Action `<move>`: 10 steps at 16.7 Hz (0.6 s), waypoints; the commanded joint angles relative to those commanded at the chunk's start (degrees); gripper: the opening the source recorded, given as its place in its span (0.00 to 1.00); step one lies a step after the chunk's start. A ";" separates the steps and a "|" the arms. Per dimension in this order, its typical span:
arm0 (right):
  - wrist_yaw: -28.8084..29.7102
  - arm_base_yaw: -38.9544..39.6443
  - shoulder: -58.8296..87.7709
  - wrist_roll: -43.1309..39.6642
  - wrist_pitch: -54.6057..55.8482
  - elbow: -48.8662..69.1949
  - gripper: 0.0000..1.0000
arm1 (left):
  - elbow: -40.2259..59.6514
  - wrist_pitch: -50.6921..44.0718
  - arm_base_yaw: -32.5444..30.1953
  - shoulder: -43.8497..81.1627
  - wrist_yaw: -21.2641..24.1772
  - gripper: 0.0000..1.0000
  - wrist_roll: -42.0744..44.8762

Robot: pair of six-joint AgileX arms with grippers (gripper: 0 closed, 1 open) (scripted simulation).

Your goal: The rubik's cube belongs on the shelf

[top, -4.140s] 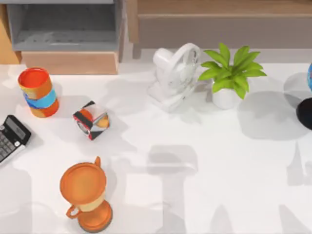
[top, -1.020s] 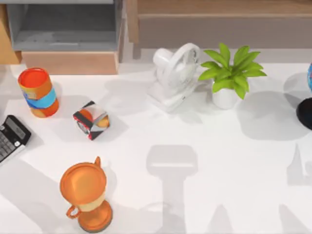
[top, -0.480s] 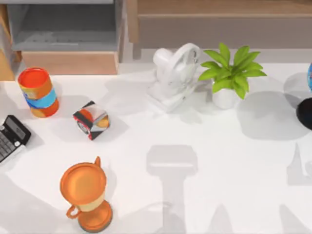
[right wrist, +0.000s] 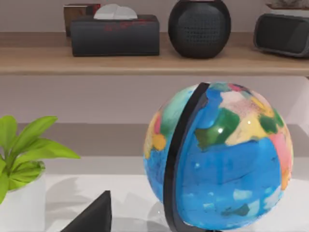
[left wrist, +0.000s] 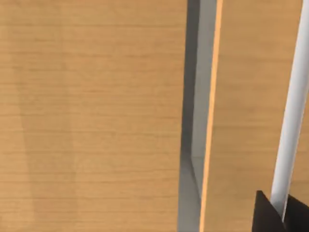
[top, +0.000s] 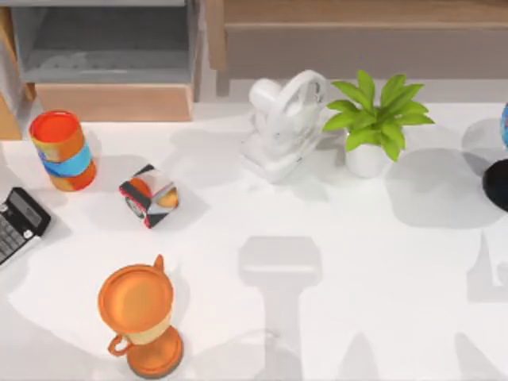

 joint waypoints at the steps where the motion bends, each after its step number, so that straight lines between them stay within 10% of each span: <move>1: 0.00 0.00 0.00 0.00 0.00 0.00 1.00 | -1.85 0.91 0.63 -0.71 0.56 0.00 0.00; 10: 0.00 0.00 0.00 0.00 0.00 0.00 1.00 | -11.68 6.00 3.81 -4.50 3.77 0.00 0.25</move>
